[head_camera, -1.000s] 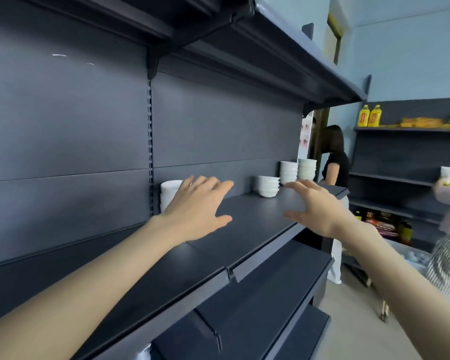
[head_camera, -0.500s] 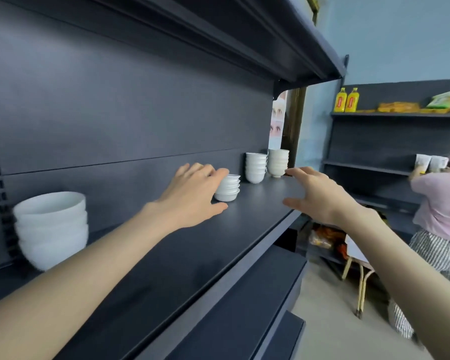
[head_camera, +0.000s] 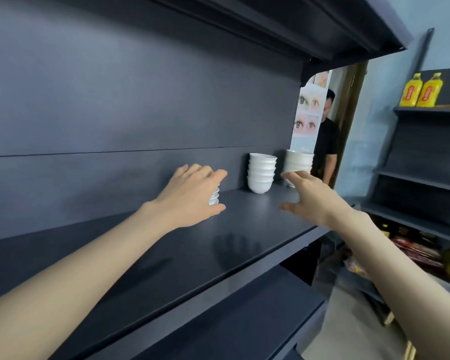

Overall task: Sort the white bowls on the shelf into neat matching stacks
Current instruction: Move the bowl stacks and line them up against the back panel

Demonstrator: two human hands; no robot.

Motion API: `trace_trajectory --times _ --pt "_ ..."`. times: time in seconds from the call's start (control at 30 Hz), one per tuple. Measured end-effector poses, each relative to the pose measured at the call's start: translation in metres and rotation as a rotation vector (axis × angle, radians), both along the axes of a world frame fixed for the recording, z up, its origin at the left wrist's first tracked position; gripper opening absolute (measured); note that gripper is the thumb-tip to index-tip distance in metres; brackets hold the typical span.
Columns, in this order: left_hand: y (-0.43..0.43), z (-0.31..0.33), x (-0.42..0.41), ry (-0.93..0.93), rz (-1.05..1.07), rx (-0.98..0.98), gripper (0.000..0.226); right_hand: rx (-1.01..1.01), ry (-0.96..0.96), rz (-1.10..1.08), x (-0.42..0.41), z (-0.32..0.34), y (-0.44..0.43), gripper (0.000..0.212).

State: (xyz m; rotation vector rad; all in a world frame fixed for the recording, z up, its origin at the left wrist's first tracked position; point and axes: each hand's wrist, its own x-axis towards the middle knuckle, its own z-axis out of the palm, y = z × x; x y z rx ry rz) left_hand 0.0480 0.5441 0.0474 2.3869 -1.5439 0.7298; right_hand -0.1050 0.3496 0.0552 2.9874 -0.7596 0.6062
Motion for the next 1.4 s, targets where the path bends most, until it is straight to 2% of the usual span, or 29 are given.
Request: trace_trajectory --times 0.37,0.5,0.67,0.83,1.0,1.17,1.33,1.4 --pt "-0.184 -0.018 0.039 -0.016 0.004 -0.030 0.059 0.049 -0.014 0.016 0.040 -0.018 -0.196 0.072" --pt "-0.248 -0.025 0.063 0.043 0.012 -0.033 0.059 0.071 0.006 0.008 0.069 -0.018 -0.268 0.074" --pt "-0.321 -0.039 0.078 0.272 -0.019 -0.052 0.062 0.132 -0.018 0.005 0.098 -0.021 -0.354 0.081" --pt "-0.393 -0.061 0.086 0.488 -0.054 -0.119 0.064 0.236 -0.120 0.044 0.121 -0.031 -0.432 0.087" --pt "-0.469 -0.089 0.091 0.695 -0.014 -0.235 0.075 0.463 -0.219 0.169 0.141 -0.047 -0.501 0.086" --pt "-0.533 -0.101 0.101 0.846 0.127 -0.325 0.088 0.645 -0.230 0.345 0.174 -0.052 -0.560 0.100" --pt "-0.574 -0.111 0.111 0.978 0.208 -0.429 0.100 0.808 -0.173 0.458 0.200 -0.061 -0.597 0.138" --pt "-0.587 -0.114 0.114 1.028 0.215 -0.460 0.105 0.849 -0.173 0.496 0.208 -0.066 -0.607 0.138"
